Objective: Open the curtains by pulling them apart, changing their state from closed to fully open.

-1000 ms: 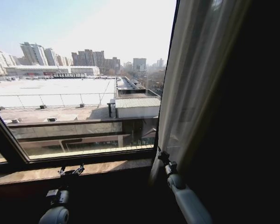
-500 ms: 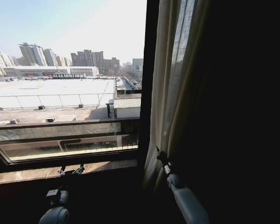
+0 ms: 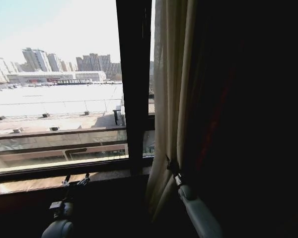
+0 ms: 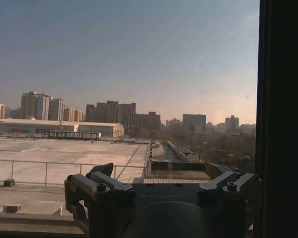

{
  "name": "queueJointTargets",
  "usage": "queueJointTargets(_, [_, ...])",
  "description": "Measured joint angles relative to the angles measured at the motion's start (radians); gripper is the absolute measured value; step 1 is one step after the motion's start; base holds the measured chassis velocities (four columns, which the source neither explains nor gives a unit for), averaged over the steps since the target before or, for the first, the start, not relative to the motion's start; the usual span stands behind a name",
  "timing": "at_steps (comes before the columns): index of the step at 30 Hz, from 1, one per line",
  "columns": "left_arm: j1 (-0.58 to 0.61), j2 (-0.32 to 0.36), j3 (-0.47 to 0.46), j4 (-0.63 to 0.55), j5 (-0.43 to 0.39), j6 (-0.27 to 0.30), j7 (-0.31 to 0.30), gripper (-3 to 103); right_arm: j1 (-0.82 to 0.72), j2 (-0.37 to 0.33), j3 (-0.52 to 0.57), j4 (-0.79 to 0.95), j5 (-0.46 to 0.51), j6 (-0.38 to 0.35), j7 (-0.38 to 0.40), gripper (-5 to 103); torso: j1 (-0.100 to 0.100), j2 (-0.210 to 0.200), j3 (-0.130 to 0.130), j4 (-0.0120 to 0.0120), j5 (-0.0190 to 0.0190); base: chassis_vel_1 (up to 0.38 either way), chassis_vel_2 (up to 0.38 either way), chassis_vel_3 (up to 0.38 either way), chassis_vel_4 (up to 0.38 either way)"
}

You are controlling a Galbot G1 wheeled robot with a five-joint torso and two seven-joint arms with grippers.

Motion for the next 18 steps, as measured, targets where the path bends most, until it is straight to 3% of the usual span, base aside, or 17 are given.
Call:
queueJointTargets(3, [0.0,0.0,-0.001,0.0,0.0,0.0,-0.001,100,-0.001,0.0,0.006,-0.001,0.009,-0.035,0.077,0,0.0,0.0,0.0,0.0007,-0.0018,0.016,0.023,-0.013,-0.016])
queueJointTargets(6, [0.0,0.001,-0.001,0.0,0.0,0.0,-0.001,100,0.001,0.0,0.009,-0.001,0.018,-0.054,0.115,0,0.0,0.0,0.0,0.0009,-0.0007,0.069,0.069,-0.047,-0.061])
queueJointTargets(8, [0.0,0.001,-0.001,0.0,0.0,0.0,-0.001,100,0.021,-0.007,0.031,-0.011,0.028,-0.087,0.214,0,0.0,0.0,0.0,0.0007,-0.0006,0.026,0.034,-0.01,-0.016])
queueJointTargets(9, [0.0,0.001,-0.001,0.0,0.0,0.0,-0.001,100,0.021,-0.007,0.031,-0.011,0.028,-0.087,0.214,0,0.0,0.0,0.0,0.0007,-0.0006,0.0,0.0,0.0,0.0])
queueJointTargets(12, [0.0,0.0,-0.001,0.0,0.0,0.0,-0.001,100,0.051,-0.021,0.075,-0.024,0.025,-0.132,0.325,0,0.0,0.0,0.0,0.0004,0.0002,0.0,0.0,0.0,0.0])
queueJointTargets(18, [0.0,0.0,0.0,0.0,0.0,0.0,-0.001,100,0.064,-0.035,0.11,-0.015,0.011,-0.205,0.449,0,0.0,0.0,0.0,0.0003,-0.0003,0.0,0.0,0.0,0.0])
